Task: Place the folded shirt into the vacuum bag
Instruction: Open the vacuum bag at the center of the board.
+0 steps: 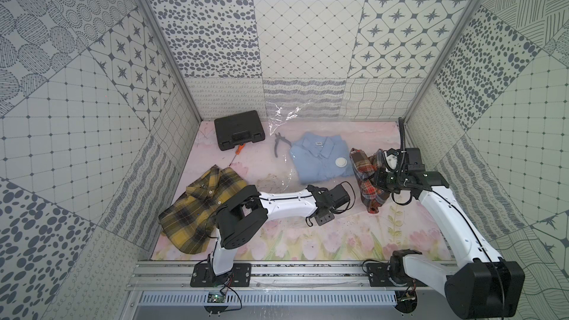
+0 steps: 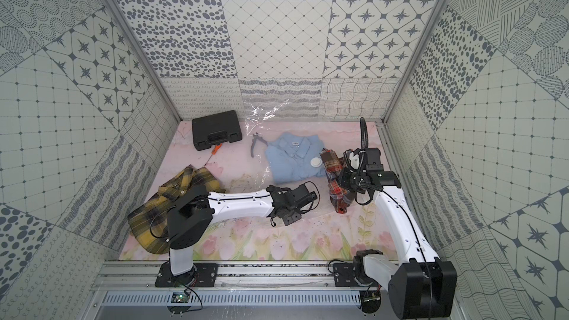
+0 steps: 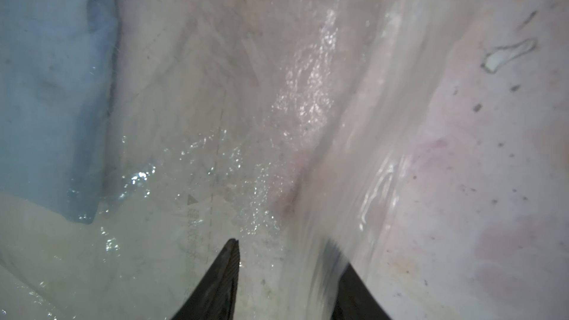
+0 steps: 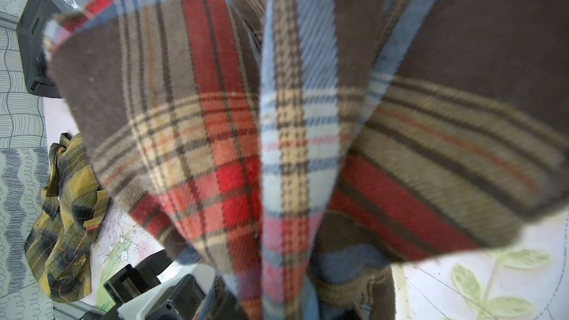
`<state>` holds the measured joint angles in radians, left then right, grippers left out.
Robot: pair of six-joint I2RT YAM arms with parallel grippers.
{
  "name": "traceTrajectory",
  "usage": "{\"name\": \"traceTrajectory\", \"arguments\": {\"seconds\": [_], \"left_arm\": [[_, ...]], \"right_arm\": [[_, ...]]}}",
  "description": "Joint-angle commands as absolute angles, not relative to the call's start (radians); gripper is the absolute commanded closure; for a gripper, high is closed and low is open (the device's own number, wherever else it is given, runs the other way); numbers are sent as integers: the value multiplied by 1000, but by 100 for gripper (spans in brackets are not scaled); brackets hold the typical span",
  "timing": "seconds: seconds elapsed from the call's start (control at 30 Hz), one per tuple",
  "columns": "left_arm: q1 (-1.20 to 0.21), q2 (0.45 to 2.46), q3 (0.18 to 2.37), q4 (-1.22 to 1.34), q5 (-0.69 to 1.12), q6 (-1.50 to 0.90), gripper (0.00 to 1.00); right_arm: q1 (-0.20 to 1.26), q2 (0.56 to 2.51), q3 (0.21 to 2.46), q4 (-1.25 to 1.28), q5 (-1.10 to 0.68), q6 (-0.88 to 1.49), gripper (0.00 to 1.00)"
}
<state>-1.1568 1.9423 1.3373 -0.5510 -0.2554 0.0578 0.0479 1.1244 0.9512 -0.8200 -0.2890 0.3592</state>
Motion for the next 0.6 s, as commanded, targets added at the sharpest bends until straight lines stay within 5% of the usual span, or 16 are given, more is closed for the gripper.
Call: {"name": "traceTrajectory", "arguments": {"seconds": [0.0, 0.23, 0.37, 0.57], "left_arm": [[-1138, 1960, 1347, -545, -238, 53, 64], [-1073, 1900, 1354, -517, -104, -76, 99], [-1013, 1854, 1379, -534, -21, -154, 100], [-932, 1839, 1475, -595, -10, -250, 100]], "right_arm": [[44, 1085, 945, -788, -316, 353, 100], [97, 959, 849, -837, -413, 417, 100], [212, 930, 851, -919, -423, 384, 100], [572, 920, 949, -989, -261, 374, 100]]}}
